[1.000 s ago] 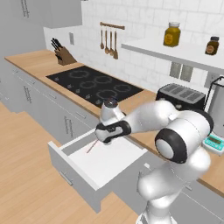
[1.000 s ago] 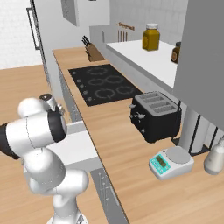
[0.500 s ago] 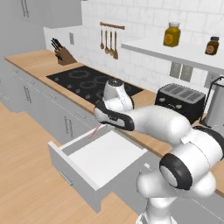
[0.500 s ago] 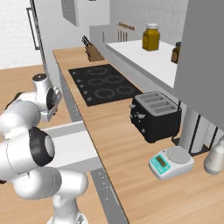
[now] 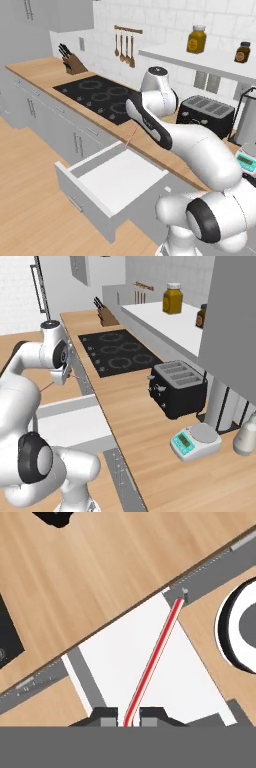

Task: Take a straw from the drawer in front and place it inside the glass cup on the dining counter.

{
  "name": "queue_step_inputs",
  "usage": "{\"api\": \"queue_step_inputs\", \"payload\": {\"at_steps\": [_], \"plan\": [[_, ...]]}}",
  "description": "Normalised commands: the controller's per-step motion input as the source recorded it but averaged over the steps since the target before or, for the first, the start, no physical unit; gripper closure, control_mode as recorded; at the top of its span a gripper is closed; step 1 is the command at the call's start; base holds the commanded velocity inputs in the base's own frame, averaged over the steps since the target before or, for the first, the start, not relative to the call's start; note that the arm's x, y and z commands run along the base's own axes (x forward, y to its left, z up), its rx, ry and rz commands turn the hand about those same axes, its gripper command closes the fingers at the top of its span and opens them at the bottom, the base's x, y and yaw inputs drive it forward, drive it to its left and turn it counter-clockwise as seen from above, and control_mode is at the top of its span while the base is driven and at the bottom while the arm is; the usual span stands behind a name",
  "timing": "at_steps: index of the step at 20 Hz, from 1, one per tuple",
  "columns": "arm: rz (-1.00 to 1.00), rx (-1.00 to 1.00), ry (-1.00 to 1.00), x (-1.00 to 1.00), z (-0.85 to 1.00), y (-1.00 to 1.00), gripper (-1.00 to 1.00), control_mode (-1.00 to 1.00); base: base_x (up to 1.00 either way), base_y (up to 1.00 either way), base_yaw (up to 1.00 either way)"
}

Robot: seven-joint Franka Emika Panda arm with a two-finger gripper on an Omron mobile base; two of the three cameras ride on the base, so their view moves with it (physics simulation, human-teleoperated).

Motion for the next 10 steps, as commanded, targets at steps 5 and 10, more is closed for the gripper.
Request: {"api": "queue_step_inputs", "payload": {"at_steps": [5,10], "plan": [[0.12,-0.04,0.00,-0.31,0.18,-0.61,1.00,-1.00,0.00,0.00,0.00],[0.07,-0.09,0.00,-0.03,0.00,-0.21,1.00,-1.00,0.00,0.00,0.00]]}}
